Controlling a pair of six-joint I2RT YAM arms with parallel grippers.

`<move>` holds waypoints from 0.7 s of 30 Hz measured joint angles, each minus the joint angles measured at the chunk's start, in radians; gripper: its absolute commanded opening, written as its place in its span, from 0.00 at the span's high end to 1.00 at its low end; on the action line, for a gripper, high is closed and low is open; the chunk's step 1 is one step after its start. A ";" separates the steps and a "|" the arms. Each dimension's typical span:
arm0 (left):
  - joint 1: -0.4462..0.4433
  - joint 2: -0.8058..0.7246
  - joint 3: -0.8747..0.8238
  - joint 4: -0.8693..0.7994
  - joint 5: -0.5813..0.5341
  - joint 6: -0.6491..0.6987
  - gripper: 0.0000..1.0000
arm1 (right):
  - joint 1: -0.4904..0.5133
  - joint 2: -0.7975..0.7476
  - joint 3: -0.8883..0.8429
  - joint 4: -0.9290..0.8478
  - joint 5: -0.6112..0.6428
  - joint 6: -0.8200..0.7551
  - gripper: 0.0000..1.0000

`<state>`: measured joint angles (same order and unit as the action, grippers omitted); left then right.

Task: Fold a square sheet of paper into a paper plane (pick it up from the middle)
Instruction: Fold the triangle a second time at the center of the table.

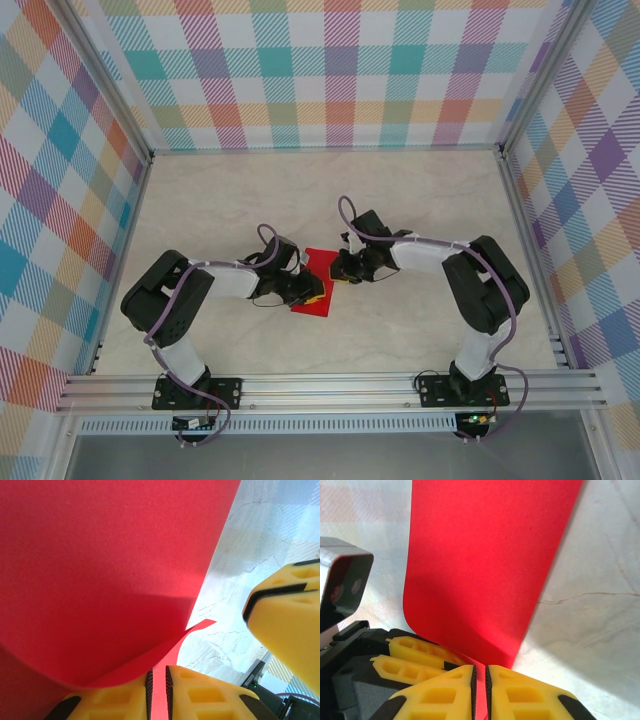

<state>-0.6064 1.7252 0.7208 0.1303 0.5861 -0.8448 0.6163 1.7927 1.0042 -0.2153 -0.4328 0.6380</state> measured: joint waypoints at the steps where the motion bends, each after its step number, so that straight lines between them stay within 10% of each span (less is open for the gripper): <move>1: 0.000 0.000 0.000 0.000 0.000 0.000 0.83 | 0.003 0.000 0.000 0.000 -0.003 0.000 0.88; 21: 0.000 0.001 0.010 -0.024 -0.005 0.000 0.84 | 0.034 0.058 0.001 -0.019 -0.020 -0.019 0.91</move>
<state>-0.6067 1.7260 0.7303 0.1059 0.5812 -0.8448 0.6498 1.8511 1.0050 -0.2340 -0.4530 0.6186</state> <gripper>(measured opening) 0.158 0.094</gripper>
